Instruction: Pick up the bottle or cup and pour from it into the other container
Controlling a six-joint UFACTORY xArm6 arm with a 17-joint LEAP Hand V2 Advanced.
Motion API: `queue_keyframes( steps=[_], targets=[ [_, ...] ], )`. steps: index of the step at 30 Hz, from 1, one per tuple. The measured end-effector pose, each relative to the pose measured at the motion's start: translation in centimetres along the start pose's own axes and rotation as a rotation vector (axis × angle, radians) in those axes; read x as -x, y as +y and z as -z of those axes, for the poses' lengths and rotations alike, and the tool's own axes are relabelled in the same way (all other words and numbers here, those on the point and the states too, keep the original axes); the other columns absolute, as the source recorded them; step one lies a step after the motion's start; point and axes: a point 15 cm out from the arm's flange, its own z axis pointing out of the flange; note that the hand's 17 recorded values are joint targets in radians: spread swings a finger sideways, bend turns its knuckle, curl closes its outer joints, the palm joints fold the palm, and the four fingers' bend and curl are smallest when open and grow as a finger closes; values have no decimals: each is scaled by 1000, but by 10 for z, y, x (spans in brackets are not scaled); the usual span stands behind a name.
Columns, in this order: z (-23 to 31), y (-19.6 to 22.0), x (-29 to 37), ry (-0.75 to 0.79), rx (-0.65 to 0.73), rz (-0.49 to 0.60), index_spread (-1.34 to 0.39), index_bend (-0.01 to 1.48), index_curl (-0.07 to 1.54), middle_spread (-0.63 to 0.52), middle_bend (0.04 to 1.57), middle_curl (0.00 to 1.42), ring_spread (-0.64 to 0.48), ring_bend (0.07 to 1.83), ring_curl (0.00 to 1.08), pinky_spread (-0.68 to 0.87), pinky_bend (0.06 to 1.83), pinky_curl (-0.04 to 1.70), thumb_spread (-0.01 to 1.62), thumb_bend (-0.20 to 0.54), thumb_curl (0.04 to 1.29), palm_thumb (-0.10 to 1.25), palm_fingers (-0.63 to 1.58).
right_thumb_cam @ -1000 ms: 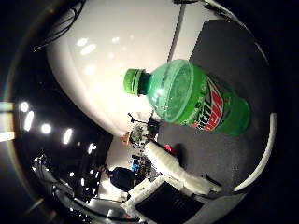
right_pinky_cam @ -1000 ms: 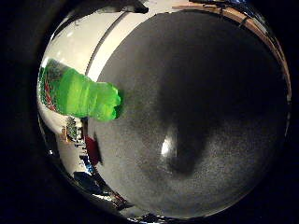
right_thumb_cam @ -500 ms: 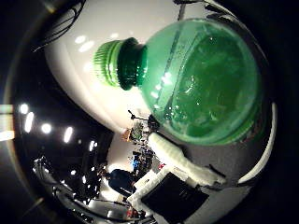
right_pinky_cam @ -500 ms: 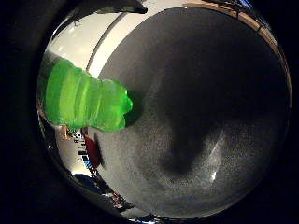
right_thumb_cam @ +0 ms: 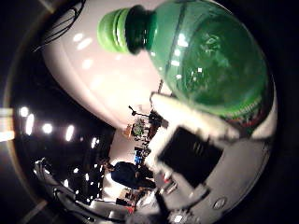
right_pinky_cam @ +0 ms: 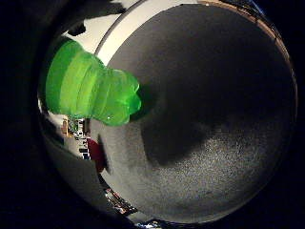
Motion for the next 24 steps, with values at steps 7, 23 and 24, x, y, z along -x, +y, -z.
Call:
queue_keyframes(
  steps=[7,23,24],
  targets=[
    [-25,20,28,-122,100,-5,-327,731,686,-132,1071,655,-179,1269,487,-299,1396,271,840,-18,519,942,1282],
    [-2,18,98,-192,128,84,-230,1132,897,-122,1389,776,-235,1387,719,-161,1608,556,686,-16,734,1066,1080],
    [-1,18,106,-189,135,96,-226,1133,898,-119,1393,774,-236,1388,732,-160,1601,573,665,-18,751,1068,1080]
  ],
)
